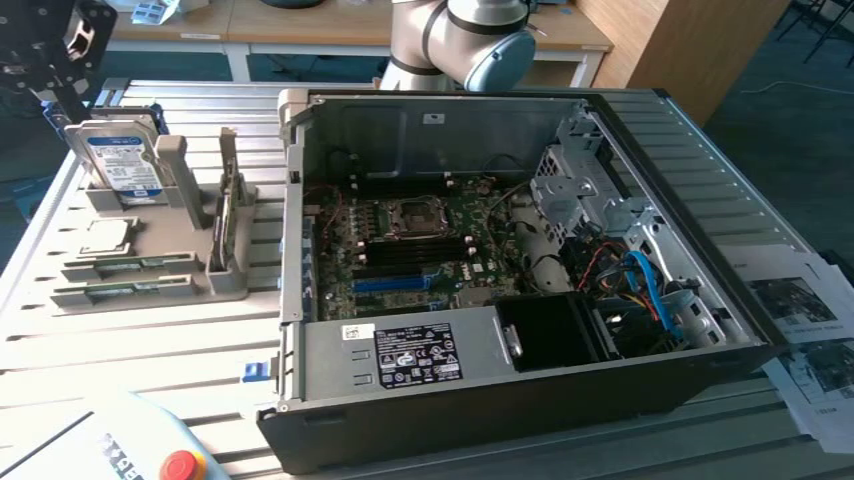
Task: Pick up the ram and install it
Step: 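Pick up the ram and move it above insertion slot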
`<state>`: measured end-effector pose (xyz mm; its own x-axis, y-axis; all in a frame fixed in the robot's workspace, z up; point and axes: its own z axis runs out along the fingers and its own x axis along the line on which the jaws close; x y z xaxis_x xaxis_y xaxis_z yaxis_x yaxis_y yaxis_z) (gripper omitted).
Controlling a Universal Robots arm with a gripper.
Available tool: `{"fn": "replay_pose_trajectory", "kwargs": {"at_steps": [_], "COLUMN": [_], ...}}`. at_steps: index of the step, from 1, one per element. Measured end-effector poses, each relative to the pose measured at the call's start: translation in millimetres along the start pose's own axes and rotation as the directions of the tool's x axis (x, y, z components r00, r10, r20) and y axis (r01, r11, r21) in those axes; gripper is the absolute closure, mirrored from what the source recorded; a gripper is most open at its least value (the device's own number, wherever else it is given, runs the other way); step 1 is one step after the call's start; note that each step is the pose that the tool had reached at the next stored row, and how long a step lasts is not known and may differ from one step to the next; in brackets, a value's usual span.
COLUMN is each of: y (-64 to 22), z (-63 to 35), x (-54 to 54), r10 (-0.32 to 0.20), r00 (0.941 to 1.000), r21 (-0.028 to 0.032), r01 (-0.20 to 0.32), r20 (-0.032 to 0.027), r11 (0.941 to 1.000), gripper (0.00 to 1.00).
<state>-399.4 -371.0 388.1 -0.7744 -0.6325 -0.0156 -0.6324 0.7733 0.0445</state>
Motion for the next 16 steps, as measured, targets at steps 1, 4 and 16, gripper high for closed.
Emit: {"fn": "replay_pose_trajectory", "kwargs": {"at_steps": [1,4,16], "y": [0.0,0.0,0.0], "z": [0.0,0.0,0.0], "x": [0.0,0.0,0.0], "r10": [-0.012,-0.05,-0.194], "r00": [0.9999,0.9988,0.9809], "r21": [-0.0001,-0.0008,-0.0039], "r01": [0.012,0.05,0.194], "r20": [-0.0005,-0.0022,-0.0083], "r11": [0.9999,0.9988,0.981], "gripper": [0.9,0.9,0.9]}}
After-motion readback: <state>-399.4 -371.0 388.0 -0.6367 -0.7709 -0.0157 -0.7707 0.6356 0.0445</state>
